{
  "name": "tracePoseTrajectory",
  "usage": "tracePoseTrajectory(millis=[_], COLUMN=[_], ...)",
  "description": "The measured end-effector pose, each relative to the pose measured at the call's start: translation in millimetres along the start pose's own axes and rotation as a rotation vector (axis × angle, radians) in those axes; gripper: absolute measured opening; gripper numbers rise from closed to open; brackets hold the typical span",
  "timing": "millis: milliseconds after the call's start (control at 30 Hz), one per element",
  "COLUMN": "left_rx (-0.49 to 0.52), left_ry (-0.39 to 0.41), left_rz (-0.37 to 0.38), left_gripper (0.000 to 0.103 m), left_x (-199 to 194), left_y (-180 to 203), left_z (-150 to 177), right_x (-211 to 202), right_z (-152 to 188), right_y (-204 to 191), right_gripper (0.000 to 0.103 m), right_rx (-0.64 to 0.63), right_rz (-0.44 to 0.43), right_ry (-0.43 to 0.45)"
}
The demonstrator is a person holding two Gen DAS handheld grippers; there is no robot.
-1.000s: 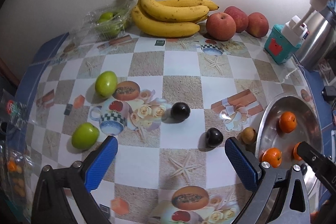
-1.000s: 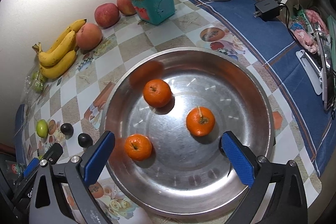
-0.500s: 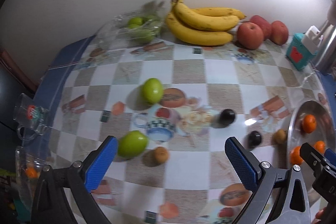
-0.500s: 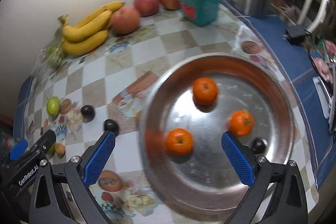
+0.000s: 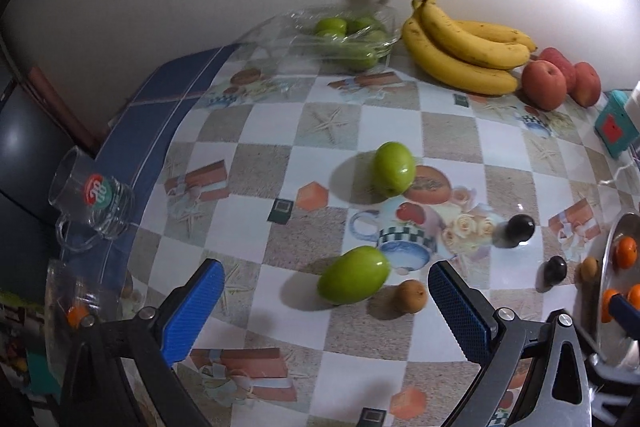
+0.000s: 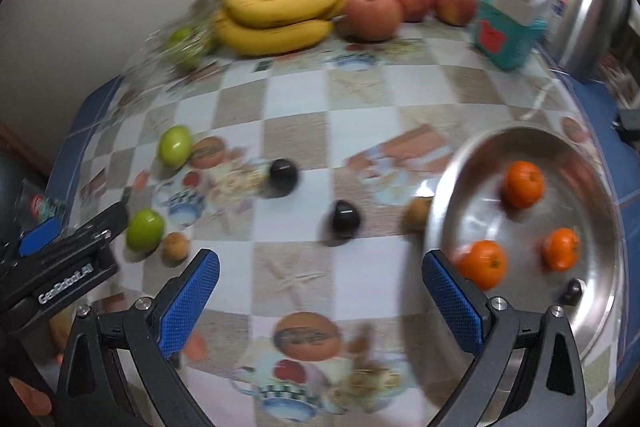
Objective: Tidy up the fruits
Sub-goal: 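Close the left tool on a green mango while the right tool approaches a brown pear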
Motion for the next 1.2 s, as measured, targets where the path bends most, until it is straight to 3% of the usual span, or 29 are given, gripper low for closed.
tracePoseTrajectory(millis=[133,333,600,733,900,1033,1200], left_rx=[-0.055,-0.118,-0.162,-0.182,-0.189,-0.182,-0.176], left_ry=[-0.01,-0.055,-0.089,-0.114,-0.143,-0.166,-0.186], left_rz=[-0.001,0.059,0.14,0.188,0.228,0.253,0.281], left_gripper=[0.103,0.103,0.103,0.103,0.102,0.1,0.091], left_x=[4.2,20.2,35.1,43.5,53.4,60.6,67.4], left_y=[-16.4,-30.9,-34.4,-33.6,-30.7,-26.1,-20.0], left_z=[0.7,1.9,1.3,1.6,2.9,4.2,5.0], right_x=[6.9,18.7,35.1,45.7,60.5,67.3,73.0], right_z=[0.2,0.8,2.7,5.2,6.7,7.6,9.0], right_y=[-18.7,-35.1,-55.1,-67.5,-76.2,-85.8,-94.9], right_gripper=[0.101,0.101,0.1,0.08,0.079,0.07,0.065], right_rx=[-0.033,-0.053,-0.089,-0.124,-0.138,-0.166,-0.192], right_rz=[-0.057,-0.118,-0.135,-0.132,-0.143,-0.148,-0.151], right_ry=[-0.002,-0.018,-0.034,-0.05,-0.072,-0.078,-0.085])
Point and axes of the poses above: each gripper's, at about its wrist camera, not at the fingertips, and x roughly the way its jaws point, y to its right, z to its underside, the point moved 2 cm from there along x, roughly the way its jaws point, and after that the axes turned 4 degrees about x, right-handed, at the moved point
